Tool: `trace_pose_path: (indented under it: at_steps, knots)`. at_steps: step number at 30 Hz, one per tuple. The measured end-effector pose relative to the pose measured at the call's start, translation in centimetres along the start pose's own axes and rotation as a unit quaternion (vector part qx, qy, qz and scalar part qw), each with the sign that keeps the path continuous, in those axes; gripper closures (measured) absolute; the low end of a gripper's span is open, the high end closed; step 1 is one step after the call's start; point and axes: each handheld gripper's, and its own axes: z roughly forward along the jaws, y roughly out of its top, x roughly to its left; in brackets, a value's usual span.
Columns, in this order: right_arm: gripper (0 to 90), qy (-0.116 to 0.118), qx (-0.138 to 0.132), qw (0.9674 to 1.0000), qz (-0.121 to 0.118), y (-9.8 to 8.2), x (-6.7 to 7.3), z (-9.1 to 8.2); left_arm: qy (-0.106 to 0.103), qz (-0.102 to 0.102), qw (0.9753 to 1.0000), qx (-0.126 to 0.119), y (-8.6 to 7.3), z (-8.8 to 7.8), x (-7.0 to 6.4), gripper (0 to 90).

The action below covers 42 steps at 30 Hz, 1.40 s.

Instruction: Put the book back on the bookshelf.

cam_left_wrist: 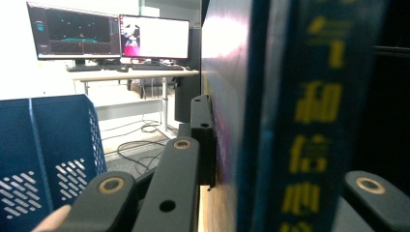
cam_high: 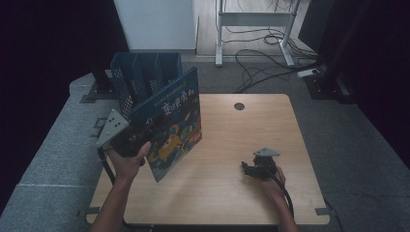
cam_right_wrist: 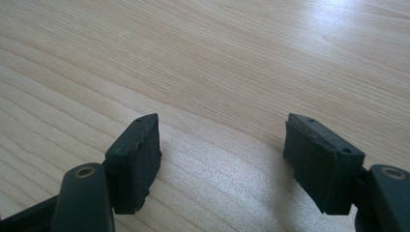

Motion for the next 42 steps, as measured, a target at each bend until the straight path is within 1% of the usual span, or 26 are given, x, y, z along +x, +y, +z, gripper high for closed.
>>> trace_pose_path:
  at_steps: [11,17,23,27,32,34,42]
  knots:
    - [28.4,-0.001,0.000,1.0000,-0.002,0.0,0.0,0.0,0.018,-0.002,0.9998,-0.008,0.5,-0.7,0.8,82.4]
    - [28.8,0.000,0.000,1.0000,-0.002,0.0,0.0,0.0,0.030,-0.006,0.9994,-0.016,0.9,-1.2,1.6,82.4]
    - [29.1,0.001,-0.001,1.0000,-0.003,0.0,0.1,0.0,0.039,-0.008,0.9990,-0.018,1.1,-1.7,2.1,82.4]
    - [29.0,0.001,-0.001,1.0000,-0.003,0.0,0.1,0.0,0.048,-0.011,0.9985,-0.022,1.2,-2.0,2.6,82.4]
    - [28.9,0.001,0.000,1.0000,-0.003,0.0,0.1,0.0,0.063,-0.003,0.9976,-0.028,1.3,-2.5,2.7,82.3]
    - [28.9,0.001,0.000,1.0000,-0.003,0.0,0.1,0.0,0.065,-0.001,0.9974,-0.029,1.4,-2.6,2.8,82.4]
    - [29.2,0.001,-0.001,1.0000,-0.004,0.0,0.1,0.0,0.079,-0.005,0.9962,-0.036,1.8,-3.2,3.6,82.4]
